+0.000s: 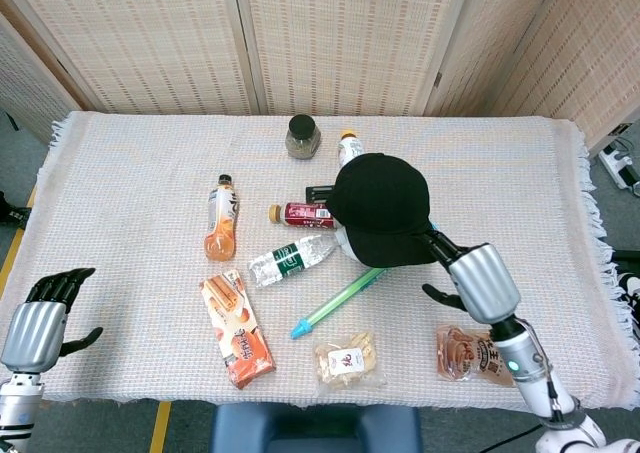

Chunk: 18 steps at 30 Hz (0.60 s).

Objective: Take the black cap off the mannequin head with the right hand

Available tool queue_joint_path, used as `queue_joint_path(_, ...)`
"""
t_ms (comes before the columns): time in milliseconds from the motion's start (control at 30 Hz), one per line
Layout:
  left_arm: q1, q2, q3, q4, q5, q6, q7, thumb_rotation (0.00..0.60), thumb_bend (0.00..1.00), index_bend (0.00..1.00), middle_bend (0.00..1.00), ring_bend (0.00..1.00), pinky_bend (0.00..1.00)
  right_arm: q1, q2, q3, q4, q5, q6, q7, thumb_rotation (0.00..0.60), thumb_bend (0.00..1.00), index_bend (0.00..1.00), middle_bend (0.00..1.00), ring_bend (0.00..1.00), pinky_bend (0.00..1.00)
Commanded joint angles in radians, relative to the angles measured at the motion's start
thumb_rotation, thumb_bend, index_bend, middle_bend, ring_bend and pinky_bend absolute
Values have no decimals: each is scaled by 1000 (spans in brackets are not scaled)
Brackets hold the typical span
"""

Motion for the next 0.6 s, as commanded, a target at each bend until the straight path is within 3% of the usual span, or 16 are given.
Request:
queue_joint_path(33,2,1,0,4,-4,-1,-6,600,189,199,224,204,216,47,-57,23,31,17,-37,-29,582,45,241,307,803,1000)
queue_joint_path(267,7,5,-1,11,-11,0,-21,600,189,200,224,204,216,107,-158,40,126,18,-38,-29,592,244,389,389,837,1000)
queue_joint_path(433,9,10,-1,11,-14,0,-26,600,189,201,224,204,216,129,-196,39,191,21,-27,-9,600,397,578,506,867,1000)
queue_joint_path(600,9,13,-2,8,-13,0,-26,600,189,201,224,204,216,144,-221,40,236,14,1,30,600,480,711,599,894,1000)
